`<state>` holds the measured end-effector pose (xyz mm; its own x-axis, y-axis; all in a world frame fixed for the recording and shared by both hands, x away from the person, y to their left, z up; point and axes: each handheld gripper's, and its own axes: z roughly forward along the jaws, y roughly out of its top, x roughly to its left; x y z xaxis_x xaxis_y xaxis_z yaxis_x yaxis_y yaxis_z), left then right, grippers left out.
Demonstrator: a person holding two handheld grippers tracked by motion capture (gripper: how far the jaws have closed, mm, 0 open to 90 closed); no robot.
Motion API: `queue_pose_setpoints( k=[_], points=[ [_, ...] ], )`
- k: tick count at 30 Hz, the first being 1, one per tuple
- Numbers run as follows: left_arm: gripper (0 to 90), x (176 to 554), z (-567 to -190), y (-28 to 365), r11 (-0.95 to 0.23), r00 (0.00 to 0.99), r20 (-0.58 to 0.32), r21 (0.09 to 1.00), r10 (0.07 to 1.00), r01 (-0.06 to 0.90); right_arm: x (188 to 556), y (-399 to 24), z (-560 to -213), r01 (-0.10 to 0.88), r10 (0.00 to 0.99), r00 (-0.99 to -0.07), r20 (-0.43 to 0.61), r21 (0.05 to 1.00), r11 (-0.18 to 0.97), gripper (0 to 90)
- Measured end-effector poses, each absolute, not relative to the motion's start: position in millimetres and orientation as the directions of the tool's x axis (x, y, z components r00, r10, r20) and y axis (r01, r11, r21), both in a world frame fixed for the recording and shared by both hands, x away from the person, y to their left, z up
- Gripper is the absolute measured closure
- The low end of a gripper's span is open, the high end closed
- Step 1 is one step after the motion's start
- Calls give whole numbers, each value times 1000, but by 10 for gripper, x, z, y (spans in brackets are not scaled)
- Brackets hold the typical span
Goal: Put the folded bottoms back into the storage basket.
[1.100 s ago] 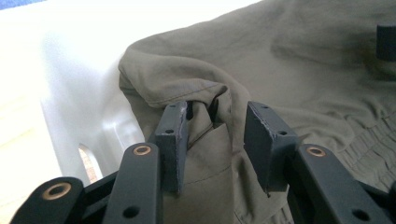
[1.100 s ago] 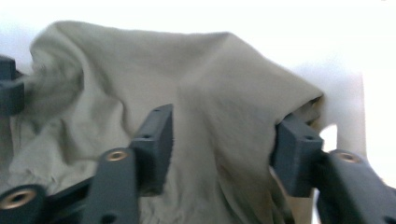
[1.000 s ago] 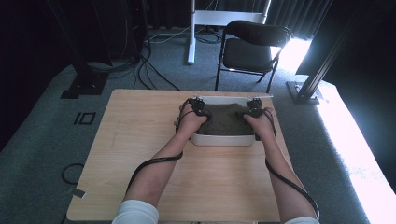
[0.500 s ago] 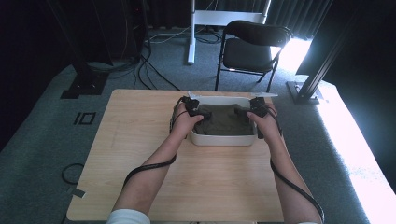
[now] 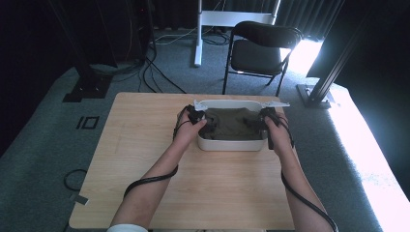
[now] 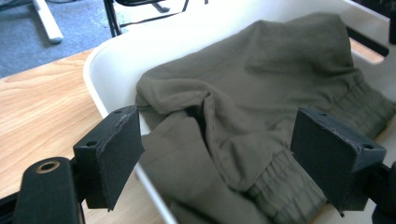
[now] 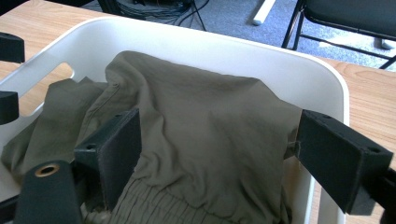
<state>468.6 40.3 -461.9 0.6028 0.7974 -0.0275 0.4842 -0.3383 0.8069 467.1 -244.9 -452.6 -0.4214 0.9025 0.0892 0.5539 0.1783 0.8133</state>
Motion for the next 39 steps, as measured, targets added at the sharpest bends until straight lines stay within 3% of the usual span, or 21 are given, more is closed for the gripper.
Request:
queue_pose_setpoints(
  k=[8,19,39],
  points=[
    [181,4509,-4553,490,-258,586,-86,841,805,477,4525,-2467,-4514,527,900,-429,82,831,176,148],
    [181,4224,-4479,597,-277,627,-65,858,776,432,4202,-2562,-4492,497,894,-439,95,854,153,142],
    [181,3880,-4817,912,-283,627,-85,840,775,463,3603,-2687,-4807,472,884,-466,43,857,207,141]
  ],
)
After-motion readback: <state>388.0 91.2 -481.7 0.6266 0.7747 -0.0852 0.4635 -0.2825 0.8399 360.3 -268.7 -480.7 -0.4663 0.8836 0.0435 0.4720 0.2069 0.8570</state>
